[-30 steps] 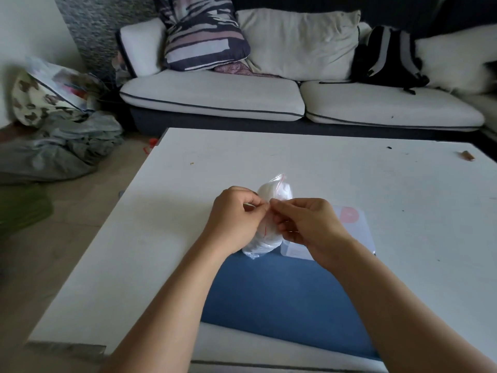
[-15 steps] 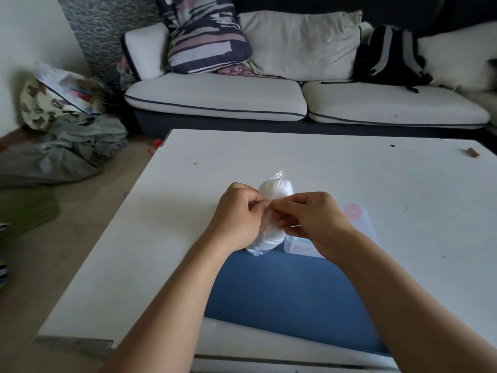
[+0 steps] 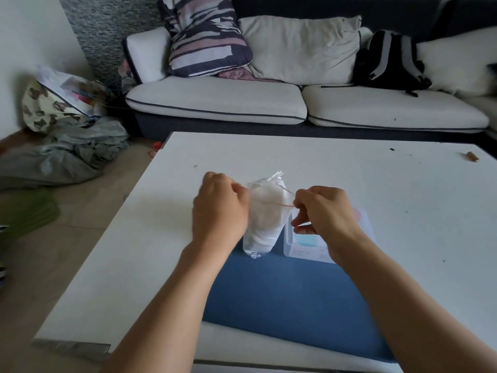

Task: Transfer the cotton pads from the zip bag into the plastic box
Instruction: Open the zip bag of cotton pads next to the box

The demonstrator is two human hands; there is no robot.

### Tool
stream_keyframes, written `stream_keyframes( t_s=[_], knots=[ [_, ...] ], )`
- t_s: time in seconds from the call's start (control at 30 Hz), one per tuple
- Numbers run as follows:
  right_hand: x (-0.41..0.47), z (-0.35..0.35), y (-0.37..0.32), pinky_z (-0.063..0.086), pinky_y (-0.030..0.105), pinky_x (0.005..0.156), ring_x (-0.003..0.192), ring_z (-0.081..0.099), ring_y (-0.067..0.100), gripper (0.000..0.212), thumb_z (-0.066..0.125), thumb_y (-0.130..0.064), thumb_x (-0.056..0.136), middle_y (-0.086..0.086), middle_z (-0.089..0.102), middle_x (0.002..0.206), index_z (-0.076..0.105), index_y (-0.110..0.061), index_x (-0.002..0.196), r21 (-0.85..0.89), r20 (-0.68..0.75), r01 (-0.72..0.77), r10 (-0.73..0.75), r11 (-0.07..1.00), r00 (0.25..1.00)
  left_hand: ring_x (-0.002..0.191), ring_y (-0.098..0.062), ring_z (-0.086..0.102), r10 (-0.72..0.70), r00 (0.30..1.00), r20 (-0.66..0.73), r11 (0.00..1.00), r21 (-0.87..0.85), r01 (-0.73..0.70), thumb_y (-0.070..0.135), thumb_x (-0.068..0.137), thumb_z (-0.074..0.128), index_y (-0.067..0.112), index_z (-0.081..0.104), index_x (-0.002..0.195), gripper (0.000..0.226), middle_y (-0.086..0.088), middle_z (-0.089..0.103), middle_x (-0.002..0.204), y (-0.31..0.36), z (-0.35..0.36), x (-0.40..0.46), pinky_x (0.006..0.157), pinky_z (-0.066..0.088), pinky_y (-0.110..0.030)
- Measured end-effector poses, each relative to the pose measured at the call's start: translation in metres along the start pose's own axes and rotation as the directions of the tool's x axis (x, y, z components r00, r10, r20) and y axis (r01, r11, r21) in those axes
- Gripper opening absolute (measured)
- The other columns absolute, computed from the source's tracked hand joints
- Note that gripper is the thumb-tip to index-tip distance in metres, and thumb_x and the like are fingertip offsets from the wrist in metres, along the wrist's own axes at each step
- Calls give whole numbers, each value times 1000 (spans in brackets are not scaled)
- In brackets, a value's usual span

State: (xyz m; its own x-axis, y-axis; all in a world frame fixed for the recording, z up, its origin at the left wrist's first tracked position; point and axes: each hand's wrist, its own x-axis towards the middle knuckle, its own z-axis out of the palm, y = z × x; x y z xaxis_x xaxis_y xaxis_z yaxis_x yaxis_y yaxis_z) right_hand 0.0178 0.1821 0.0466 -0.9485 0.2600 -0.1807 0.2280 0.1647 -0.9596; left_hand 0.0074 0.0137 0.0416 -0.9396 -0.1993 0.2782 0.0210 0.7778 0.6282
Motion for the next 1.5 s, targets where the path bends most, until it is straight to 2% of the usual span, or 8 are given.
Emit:
stream_keyframes(
  t_s=[0.37, 0.53, 0.63, 0.83, 0.97, 1.03, 1.27, 1.5],
  knots=[
    [1, 2, 3, 64, 47, 65, 73, 74, 32, 28, 69, -12, 89, 13, 71, 96, 59, -16, 115, -64, 146, -93, 102, 994, 984, 86, -14, 66, 185, 959, 216, 958, -257, -127, 24, 101, 55, 23, 53, 91, 11, 6, 67, 92, -4, -3, 1, 66, 45, -23],
    [-3, 5, 6, 63, 35, 61, 65, 75, 34, 36, 40, 7, 92, 19, 71, 92, 61, -13, 114, -10, 143, -68, 69, 998, 987, 103, -16, 59, 19, 919, 394, 967, -241, 83, 60, 87, 65, 29, 48, 126, 53, 14, 54, 116, -1, 1, -5, 89, 49, -33],
    [-5, 7, 5, 64, 42, 73, 72, 75, 38, 36, 39, 7, 92, 20, 72, 98, 61, -9, 114, 14, 187, -44, 41, 999, 982, 112, -20, 61, -49, 904, 424, 981, -150, 123, 51, 88, 67, 33, 53, 134, 51, 11, 64, 121, -4, 5, -4, 99, 51, -38],
    [-4, -12, 0, 63, 45, 76, 87, 74, 41, 28, 49, -3, 97, 12, 70, 96, 63, -11, 120, -52, 374, -64, 79, 997, 924, 91, -27, 74, -143, 803, 578, 884, -290, 366, 44, 88, 68, 43, 63, 119, 31, 9, 69, 115, -11, 5, -5, 64, 65, -49],
    [5, -44, -2, 61, 38, 73, 93, 73, 27, 49, 70, -56, 79, 0, 73, 108, 69, -21, 113, -215, 306, 68, 1, 974, 952, 105, -23, 69, -18, 888, 460, 945, -283, 165, 25, 94, 66, 38, 67, 124, 33, 7, 73, 114, -10, 8, -7, 87, 58, -34],
    [15, -52, 6, 58, 37, 78, 97, 69, 23, 29, 68, -45, 88, -1, 73, 110, 71, -24, 107, -281, 165, 150, -106, 948, 981, 107, -21, 66, 56, 909, 414, 979, -200, 31, 19, 98, 61, 35, 68, 128, 34, 4, 73, 117, -7, 8, -9, 89, 53, -29],
    [28, -59, 52, 53, 44, 92, 125, 48, 27, 90, 85, -33, 64, -2, 50, 139, 43, -25, 143, -899, 328, 316, -14, 304, 945, 125, -25, 59, 309, 869, 387, 948, -53, -314, -7, 95, 43, 23, 75, 121, 51, -1, 66, 133, -17, 11, -8, 100, 41, -24],
    [15, -38, 47, 45, 29, 68, 55, 41, 16, 27, 63, -1, 74, -3, 45, 66, 49, -16, 92, -944, 331, 329, -139, -35, 933, 113, -21, 53, 11, 701, 713, 908, 286, -305, 2, 82, 72, 31, 49, 132, 62, 6, 40, 134, -40, 14, -10, 88, 56, -41]
  ],
)
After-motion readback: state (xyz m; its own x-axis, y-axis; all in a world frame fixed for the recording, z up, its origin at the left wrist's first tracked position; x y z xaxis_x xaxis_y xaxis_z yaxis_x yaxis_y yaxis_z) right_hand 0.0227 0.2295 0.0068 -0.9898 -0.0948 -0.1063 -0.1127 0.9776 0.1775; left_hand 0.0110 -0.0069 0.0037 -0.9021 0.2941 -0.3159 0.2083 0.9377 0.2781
